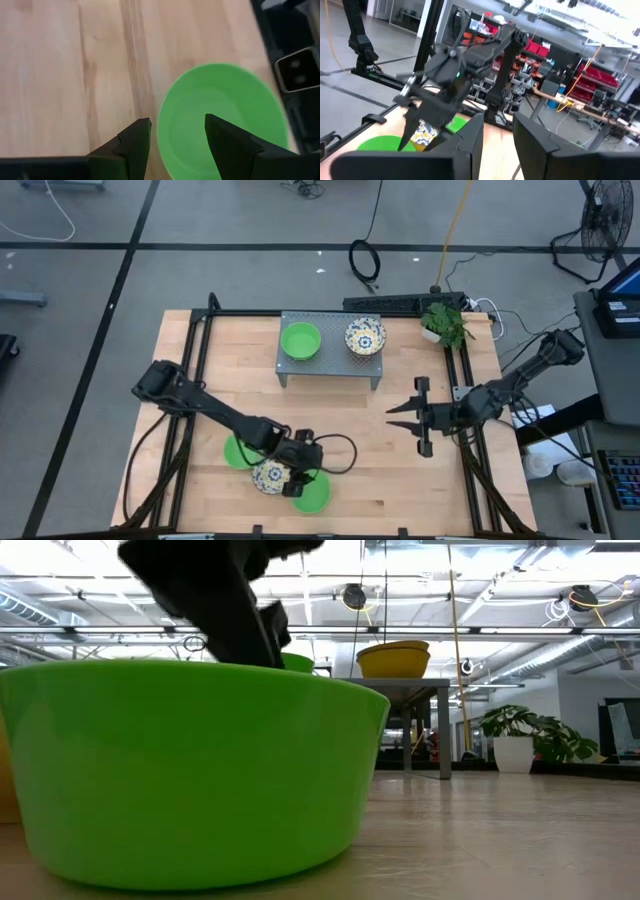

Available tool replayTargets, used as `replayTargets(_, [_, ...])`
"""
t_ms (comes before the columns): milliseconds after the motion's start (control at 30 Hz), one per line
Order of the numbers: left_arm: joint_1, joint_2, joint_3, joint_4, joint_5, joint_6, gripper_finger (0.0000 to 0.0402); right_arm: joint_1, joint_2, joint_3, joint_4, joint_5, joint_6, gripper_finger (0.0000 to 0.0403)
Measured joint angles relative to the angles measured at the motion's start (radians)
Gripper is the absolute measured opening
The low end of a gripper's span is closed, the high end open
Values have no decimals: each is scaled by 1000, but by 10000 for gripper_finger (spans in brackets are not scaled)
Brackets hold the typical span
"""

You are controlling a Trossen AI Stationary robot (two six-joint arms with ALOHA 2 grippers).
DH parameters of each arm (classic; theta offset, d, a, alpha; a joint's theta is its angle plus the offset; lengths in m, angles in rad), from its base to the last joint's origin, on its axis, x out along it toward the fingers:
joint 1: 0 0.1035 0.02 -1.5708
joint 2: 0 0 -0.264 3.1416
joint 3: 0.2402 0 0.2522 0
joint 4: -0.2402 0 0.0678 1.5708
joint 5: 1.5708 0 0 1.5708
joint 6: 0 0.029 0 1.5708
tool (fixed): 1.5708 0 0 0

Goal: Pick & Place Mini bowls
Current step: Stack the green bowl on top of the green bowl on the shelf

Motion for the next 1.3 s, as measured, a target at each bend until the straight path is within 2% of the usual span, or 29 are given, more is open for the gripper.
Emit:
replayTargets(267, [17, 48, 1, -11, -24, -43, 191, 0, 0, -1, 21, -1, -24, 91])
replayTargets(600, [28, 50, 1, -89, -62, -72, 191, 0, 0, -1, -8, -1, -22, 91])
replayTargets(833, [55, 50, 1, -153, -248, -75, 191, 0, 0, -1, -7, -1, 7, 91])
replayTargets(900, [72, 50, 1, -153, -273, -75, 191, 0, 2, -1, -7, -1, 11, 91])
replayTargets(1100, [120, 50, 1, -153, -275, -125, 191, 0, 13, -1, -9, -1, 40, 91])
replayTargets(1300, [146, 50, 0, -158, -220, -133, 184, 0, 25, -1, -9, -1, 63, 91])
